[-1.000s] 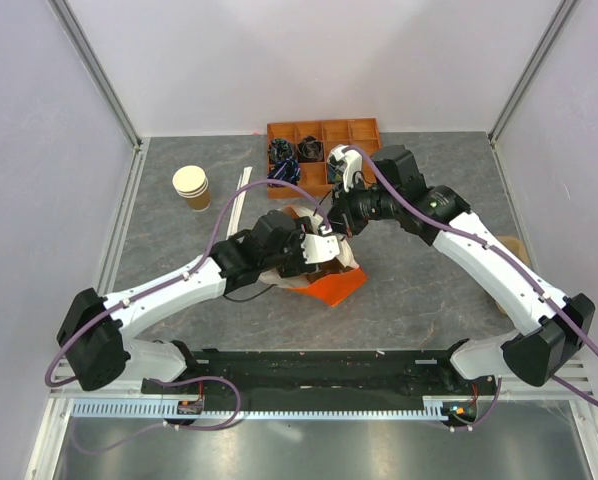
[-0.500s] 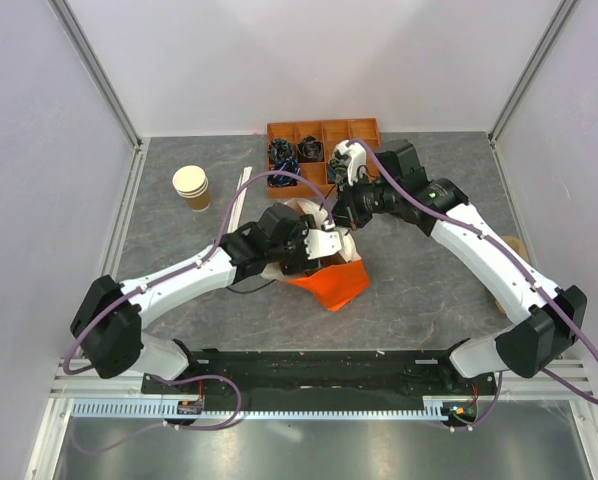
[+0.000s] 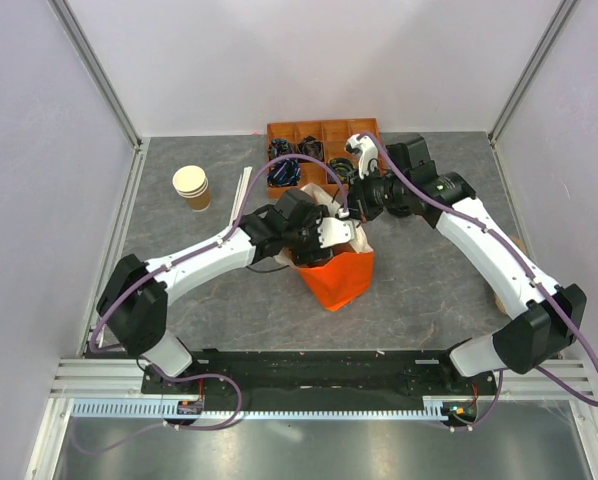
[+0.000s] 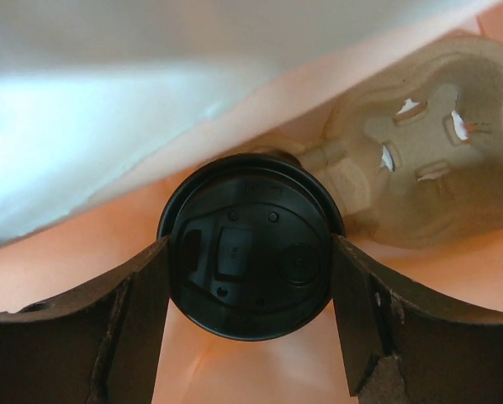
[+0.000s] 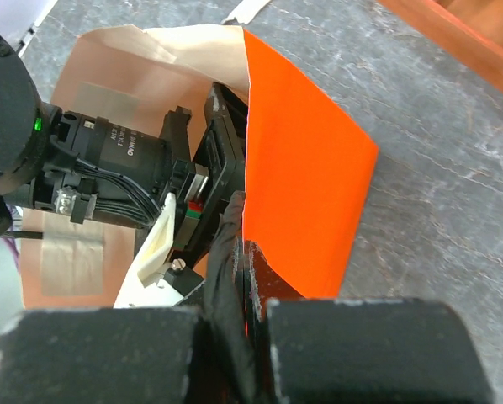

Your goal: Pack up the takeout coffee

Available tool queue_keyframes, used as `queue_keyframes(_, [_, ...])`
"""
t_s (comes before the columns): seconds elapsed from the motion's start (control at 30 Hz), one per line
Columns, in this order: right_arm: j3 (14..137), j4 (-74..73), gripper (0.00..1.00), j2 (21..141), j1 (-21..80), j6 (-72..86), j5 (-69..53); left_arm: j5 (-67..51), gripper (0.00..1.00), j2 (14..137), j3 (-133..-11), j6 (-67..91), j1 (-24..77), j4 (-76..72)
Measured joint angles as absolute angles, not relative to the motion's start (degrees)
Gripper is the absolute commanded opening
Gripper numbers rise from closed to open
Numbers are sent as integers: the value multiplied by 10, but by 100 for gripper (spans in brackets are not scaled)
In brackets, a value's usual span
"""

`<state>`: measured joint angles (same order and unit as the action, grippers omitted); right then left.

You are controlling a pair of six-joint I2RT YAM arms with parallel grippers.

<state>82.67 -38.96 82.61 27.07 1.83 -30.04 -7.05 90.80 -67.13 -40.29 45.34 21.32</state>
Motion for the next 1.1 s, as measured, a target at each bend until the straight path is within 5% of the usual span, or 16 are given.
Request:
queue_keyframes(0.6, [828,-401,0,843,214,-34,-323,-97,15,982,-754,-407,445,263])
queue_keyframes(1.1, [828,-402,0,846,208,-48,-350,-98,65,985,-775,-406,440,293])
